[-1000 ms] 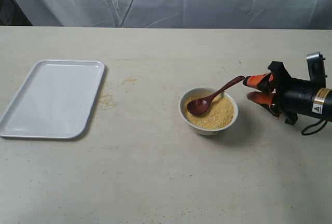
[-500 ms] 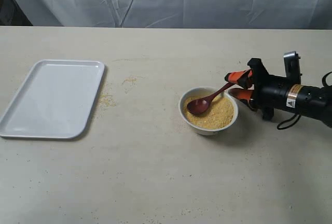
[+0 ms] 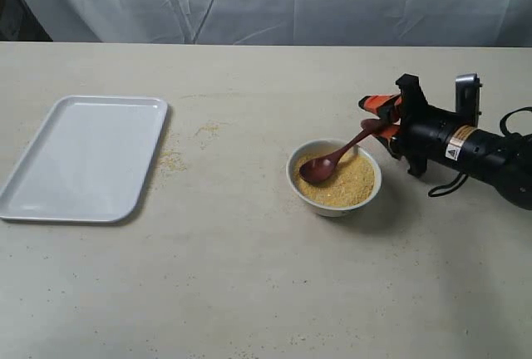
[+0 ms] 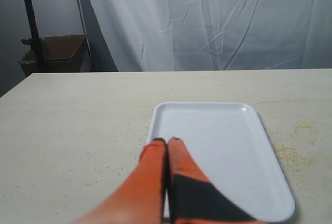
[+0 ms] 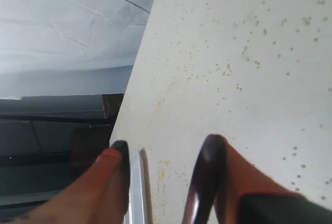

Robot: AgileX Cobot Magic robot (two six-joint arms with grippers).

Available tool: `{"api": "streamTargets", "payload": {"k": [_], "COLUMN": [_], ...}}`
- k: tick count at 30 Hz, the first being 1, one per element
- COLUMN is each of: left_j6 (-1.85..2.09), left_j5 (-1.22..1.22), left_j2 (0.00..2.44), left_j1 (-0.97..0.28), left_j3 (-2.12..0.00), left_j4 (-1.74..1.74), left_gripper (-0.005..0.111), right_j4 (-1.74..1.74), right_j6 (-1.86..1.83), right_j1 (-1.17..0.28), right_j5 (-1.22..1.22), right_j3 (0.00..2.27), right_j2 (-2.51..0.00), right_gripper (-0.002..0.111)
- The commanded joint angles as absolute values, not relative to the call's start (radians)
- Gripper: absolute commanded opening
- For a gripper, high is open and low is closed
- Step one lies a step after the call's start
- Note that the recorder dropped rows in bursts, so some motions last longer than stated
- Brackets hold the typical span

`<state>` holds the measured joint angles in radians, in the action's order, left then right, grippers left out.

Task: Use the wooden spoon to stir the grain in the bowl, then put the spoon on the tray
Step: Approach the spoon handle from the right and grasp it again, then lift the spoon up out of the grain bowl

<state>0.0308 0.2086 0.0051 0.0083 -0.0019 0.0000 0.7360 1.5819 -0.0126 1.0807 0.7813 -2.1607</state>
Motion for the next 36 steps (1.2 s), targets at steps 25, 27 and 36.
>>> {"api": "streamTargets", "payload": {"k": [25,27,36], "left_j6": [0.028,0.028,0.028], "left_j5": [0.201,0.201,0.201], "left_j2": [0.000,0.000,0.000], "left_j1": [0.008,0.008,0.008], "left_j3": [0.000,0.000,0.000], "left_j4": [0.000,0.000,0.000], "left_gripper": [0.000,0.000,0.000], "right_j4": [0.781,0.833,1.049], "right_j6": [1.433,1.372,1.265], "right_j1": [-0.011,-0.011,-0.011], "right_j5": [1.221,1.221,1.217], "right_j3": [0.783,0.783,0.777], "right_j2": [-1.961,-1.903,-1.687], "right_gripper": [-0.001,-0.001,-0.001]}}
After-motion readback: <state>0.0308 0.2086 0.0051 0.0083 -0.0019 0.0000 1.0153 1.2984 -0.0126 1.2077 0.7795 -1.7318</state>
